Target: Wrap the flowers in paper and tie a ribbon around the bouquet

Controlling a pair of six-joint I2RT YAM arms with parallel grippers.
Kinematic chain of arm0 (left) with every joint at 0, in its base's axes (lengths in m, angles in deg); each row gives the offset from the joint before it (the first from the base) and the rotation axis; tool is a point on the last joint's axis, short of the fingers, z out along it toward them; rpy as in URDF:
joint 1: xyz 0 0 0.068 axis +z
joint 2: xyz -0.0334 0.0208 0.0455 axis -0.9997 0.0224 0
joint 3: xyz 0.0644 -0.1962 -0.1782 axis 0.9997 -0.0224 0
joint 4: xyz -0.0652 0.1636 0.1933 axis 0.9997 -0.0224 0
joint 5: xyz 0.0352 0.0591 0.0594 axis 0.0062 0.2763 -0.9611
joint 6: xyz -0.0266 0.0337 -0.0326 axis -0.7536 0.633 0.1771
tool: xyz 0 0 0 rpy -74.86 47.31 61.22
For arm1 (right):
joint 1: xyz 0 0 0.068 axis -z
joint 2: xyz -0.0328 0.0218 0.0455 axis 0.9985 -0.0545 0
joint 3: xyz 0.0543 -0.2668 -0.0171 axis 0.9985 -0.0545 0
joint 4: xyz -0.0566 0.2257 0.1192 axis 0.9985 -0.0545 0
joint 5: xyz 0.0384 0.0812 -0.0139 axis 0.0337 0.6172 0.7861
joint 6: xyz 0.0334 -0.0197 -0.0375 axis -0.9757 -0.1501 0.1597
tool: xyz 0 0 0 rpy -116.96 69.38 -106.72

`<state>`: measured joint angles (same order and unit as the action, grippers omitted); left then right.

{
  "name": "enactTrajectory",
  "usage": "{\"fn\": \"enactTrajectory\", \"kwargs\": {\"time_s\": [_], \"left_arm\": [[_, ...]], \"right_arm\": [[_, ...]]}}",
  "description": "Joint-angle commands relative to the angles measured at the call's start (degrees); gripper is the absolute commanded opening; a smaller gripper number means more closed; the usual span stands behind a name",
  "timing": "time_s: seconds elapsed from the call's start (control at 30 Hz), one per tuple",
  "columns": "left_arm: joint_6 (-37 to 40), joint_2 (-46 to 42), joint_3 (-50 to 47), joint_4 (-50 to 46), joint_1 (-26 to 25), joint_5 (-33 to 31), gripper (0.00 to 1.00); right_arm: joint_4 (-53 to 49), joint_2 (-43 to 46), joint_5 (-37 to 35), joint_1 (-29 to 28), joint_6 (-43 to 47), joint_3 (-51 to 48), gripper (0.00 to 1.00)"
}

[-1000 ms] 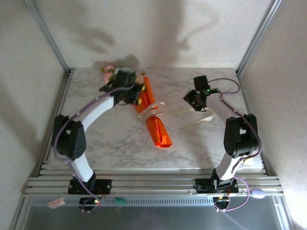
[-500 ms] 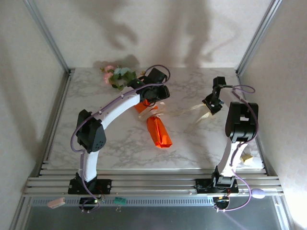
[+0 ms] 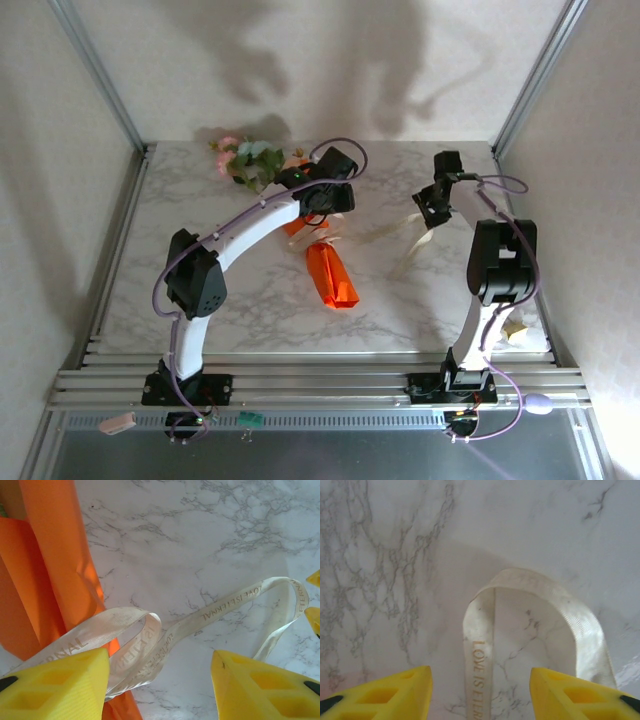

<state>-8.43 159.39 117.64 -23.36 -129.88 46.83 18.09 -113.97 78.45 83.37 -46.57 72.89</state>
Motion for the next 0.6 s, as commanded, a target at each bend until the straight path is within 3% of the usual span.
{"fn": "enactTrajectory", "kwargs": {"time_s": [0.0,0.23,0.37,0.47,0.57], "left_arm": [[1.42,-1.69,-0.45,-0.27,-0.05,-1.69,0.54],[2.64,-4.32,-2.41,0.51,-0.05,-1.26,0.54],[2.69,-5.05,-3.46,0.95,-0.02,-0.48,0.54],[2.78,-5.22,-3.69,1.56,-0.05,0.45,0.54],[3.55,-5.23,-3.86,2.60,-0.06,1.66,0.53]], "right_arm": [[-2.84,-1.53,-1.37,-0.11,-3.34,3.32,0.55],[-0.09,-9.26,1.24,0.59,-2.89,4.14,0.53],[-0.40,-11.49,1.97,0.35,-2.96,4.04,0.45],[1.21,-10.94,1.54,0.35,-3.09,2.16,0.29],[2.32,-10.07,1.77,0.20,-1.04,1.78,0.06]]}}
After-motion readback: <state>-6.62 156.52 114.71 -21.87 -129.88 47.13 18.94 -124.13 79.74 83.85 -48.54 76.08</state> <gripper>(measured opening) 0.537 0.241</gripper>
